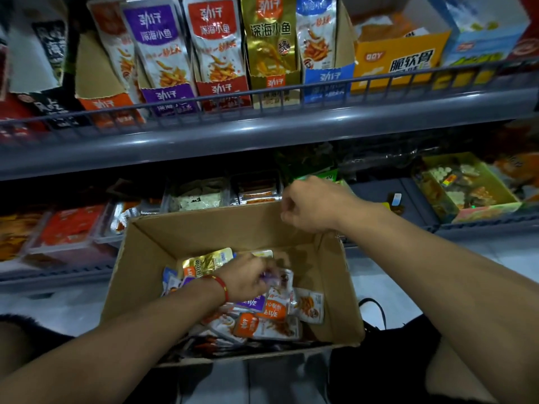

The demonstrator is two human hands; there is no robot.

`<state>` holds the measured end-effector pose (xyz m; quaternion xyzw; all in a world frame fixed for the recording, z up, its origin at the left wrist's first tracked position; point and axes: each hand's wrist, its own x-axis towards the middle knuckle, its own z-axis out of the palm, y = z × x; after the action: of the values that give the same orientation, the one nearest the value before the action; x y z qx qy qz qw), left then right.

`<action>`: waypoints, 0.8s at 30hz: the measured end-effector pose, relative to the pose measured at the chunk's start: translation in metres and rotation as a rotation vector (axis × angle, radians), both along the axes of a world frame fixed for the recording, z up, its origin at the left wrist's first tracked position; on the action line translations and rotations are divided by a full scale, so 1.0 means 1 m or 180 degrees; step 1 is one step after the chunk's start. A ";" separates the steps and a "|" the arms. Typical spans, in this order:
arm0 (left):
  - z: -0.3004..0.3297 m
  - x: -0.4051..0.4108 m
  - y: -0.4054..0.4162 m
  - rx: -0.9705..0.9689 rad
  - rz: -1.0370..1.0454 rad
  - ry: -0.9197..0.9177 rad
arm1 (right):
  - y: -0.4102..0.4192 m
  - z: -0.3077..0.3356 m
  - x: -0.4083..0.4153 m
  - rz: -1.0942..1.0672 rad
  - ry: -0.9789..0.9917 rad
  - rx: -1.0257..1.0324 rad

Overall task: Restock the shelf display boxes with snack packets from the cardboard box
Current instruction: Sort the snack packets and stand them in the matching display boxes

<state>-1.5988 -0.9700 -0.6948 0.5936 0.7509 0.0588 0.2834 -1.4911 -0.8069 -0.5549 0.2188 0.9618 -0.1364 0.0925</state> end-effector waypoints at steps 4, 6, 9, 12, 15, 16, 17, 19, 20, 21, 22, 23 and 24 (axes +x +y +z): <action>0.049 -0.018 -0.014 0.0763 0.0777 -0.1119 | 0.000 -0.005 -0.001 0.0176 -0.0002 -0.0643; 0.082 -0.024 -0.020 0.1041 0.0957 -0.1481 | -0.003 -0.005 -0.001 0.0178 -0.0073 -0.1354; 0.126 -0.029 -0.028 0.1502 0.1075 -0.1804 | -0.010 0.000 0.003 -0.0082 -0.0083 -0.2812; 0.145 -0.029 -0.033 0.1919 0.1318 -0.2077 | -0.014 0.004 0.002 -0.0229 0.0408 -0.3605; 0.143 -0.022 -0.032 0.2281 0.2539 -0.3521 | -0.017 0.007 -0.003 -0.0677 0.1156 -0.3921; 0.140 -0.018 -0.033 0.2174 0.2860 -0.4107 | -0.019 0.008 -0.005 -0.0819 0.1389 -0.3926; 0.138 -0.014 -0.035 0.1966 0.2935 -0.4553 | -0.020 0.009 -0.005 -0.0926 0.1565 -0.3911; 0.138 -0.007 -0.039 0.1622 0.2529 -0.4882 | -0.025 0.011 -0.004 -0.1042 0.1730 -0.3791; 0.139 -0.002 -0.041 0.1636 0.2346 -0.4857 | -0.028 0.011 -0.004 -0.1079 0.1778 -0.3730; 0.139 0.001 -0.040 0.1744 0.2322 -0.4743 | -0.030 0.012 -0.003 -0.1103 0.1806 -0.3702; 0.138 0.004 -0.038 0.1875 0.2419 -0.4537 | -0.032 0.012 -0.003 -0.1117 0.1811 -0.3711; 0.138 0.005 -0.037 0.1997 0.2580 -0.4305 | -0.034 0.012 -0.003 -0.1129 0.1794 -0.3722; 0.138 0.005 -0.036 0.2069 0.2740 -0.4097 | -0.037 0.013 -0.003 -0.1129 0.1765 -0.3702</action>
<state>-1.5935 -1.0058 -0.5568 0.1580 0.5494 0.7024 0.4242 -1.4940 -0.8439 -0.5419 0.2449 0.6692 -0.6971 -0.0792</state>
